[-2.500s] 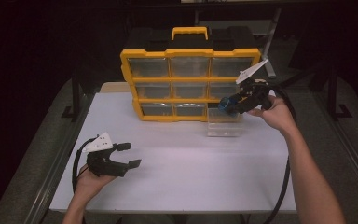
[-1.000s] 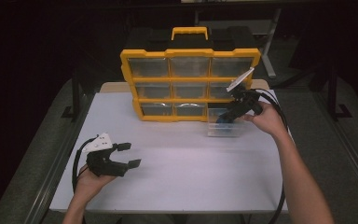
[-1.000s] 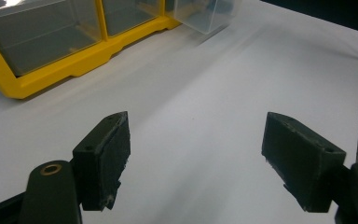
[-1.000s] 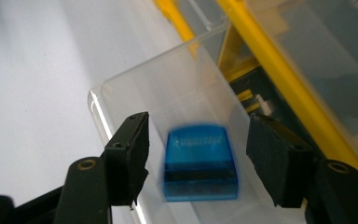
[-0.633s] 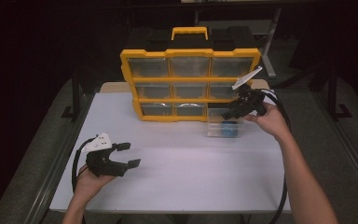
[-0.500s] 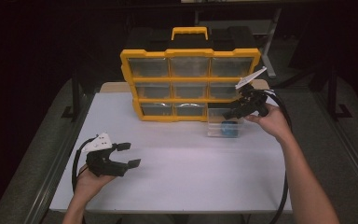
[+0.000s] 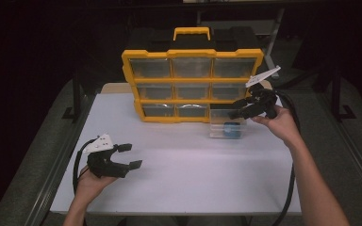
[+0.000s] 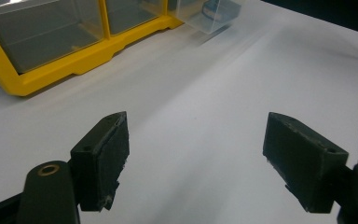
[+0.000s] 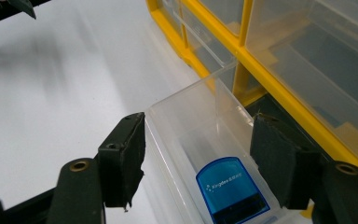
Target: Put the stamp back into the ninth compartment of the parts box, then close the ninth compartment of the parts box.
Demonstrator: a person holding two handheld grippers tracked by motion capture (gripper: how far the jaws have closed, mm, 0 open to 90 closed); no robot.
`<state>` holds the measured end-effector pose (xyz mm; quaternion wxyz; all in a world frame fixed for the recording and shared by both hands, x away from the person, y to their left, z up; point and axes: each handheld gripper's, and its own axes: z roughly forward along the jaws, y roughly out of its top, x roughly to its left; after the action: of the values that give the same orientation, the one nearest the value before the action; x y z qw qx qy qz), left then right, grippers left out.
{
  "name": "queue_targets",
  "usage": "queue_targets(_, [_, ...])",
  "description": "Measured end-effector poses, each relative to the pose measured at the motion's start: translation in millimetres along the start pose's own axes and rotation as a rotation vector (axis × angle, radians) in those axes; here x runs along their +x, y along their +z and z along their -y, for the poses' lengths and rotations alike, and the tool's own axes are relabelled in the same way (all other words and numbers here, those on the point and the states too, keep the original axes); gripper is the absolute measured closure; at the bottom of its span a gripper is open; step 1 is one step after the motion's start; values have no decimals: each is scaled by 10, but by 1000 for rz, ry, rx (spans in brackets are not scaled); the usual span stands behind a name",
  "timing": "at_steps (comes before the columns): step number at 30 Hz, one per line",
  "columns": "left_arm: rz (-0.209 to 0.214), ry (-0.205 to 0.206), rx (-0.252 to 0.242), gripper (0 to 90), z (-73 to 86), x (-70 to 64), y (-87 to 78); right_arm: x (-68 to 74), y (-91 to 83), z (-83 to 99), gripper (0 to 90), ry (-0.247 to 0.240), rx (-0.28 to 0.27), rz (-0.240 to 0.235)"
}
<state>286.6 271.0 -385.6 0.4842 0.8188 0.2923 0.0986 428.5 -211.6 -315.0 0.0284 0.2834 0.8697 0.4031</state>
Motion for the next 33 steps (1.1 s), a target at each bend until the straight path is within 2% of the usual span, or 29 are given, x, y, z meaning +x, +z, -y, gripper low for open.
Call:
queue_targets(7, [0, -3, -8, 223, 10, 13, -6, 60, -69, 54, 330, -2, -41, -8])
queue_targets(8, [-2, 0, -6, 223, 11, 18, -8, 79, -77, 60, 329, 8, -36, -7])
queue_targets(14, [-6, -7, -17, 223, 12, 29, -12, 140, -84, 124, 352, -3, -37, -15])
queue_targets(17, [-5, -13, -5, 221, 14, 20, -16, 175, -86, 146, 351, -4, -34, -17])
queue_targets(24, [-6, -6, -15, 221, 14, 36, -15, 228, -108, 173, 347, -21, -58, -21])
queue_targets(29, [-5, -5, -3, 220, 10, 35, -5, 257, -179, 191, 340, -38, -79, -20])
queue_targets(30, [-5, -4, -5, 220, 2, 38, -8, 272, -192, 192, 337, -28, -73, -22])
queue_targets(33, [-3, 0, -11, 220, -5, 40, -2, 268, -199, 206, 333, -42, -69, -13])
